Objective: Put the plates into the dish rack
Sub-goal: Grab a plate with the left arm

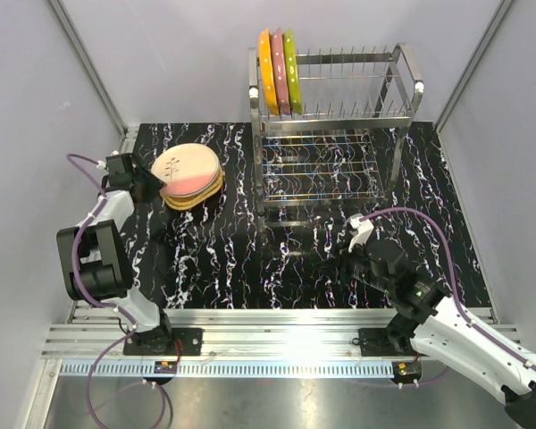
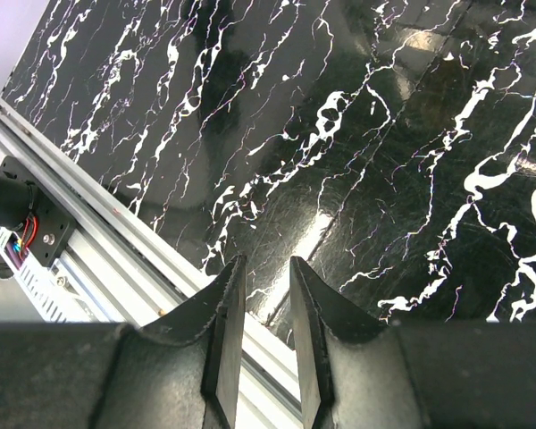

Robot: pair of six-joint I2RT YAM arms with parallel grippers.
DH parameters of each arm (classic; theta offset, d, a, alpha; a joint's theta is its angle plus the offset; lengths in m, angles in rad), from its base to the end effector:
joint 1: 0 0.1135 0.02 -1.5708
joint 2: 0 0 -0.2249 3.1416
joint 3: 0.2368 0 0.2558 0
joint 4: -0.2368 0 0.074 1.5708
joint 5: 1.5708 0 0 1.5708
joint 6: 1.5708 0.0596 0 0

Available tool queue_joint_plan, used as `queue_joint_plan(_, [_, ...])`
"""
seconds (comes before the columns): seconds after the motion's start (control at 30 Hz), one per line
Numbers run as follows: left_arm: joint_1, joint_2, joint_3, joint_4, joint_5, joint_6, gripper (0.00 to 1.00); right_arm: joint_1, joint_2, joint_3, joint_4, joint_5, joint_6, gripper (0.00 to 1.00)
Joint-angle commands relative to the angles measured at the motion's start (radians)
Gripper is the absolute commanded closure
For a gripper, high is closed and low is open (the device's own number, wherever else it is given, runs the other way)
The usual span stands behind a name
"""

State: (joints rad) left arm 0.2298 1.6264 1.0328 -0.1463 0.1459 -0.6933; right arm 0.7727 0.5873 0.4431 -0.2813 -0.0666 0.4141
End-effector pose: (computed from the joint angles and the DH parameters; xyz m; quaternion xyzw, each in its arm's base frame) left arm 0.3626 0.0759 0.1591 -0.3800 0.8301 -0.1574 0.3764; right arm 0.1469 0.1488 0.2067 -0.1676 0.8233 0.3260 0.4333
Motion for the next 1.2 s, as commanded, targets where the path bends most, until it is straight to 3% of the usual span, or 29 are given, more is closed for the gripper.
queue_joint_plan(0.0, [0.009,0.006,0.030,0.057,0.018,-0.003,0.61,0.011,-0.009,0.003,0.045,0.025,0.003,0.68])
queue_joint_plan(0.13, [0.009,-0.014,0.018,0.056,0.003,0.006,0.71,0.011,-0.009,0.003,0.044,0.030,0.003,0.68])
queue_joint_plan(0.27, [0.011,-0.033,0.013,0.045,-0.005,0.011,0.90,0.011,-0.015,0.002,0.044,0.030,0.005,0.68])
queue_joint_plan(0.3, [0.011,-0.042,0.010,0.042,-0.008,0.011,1.00,0.011,-0.017,0.003,0.042,0.030,0.005,0.68])
queue_joint_plan(1.17, [0.016,-0.168,-0.040,-0.019,-0.034,0.041,1.00,0.011,-0.030,0.000,0.042,0.027,0.005,0.69])
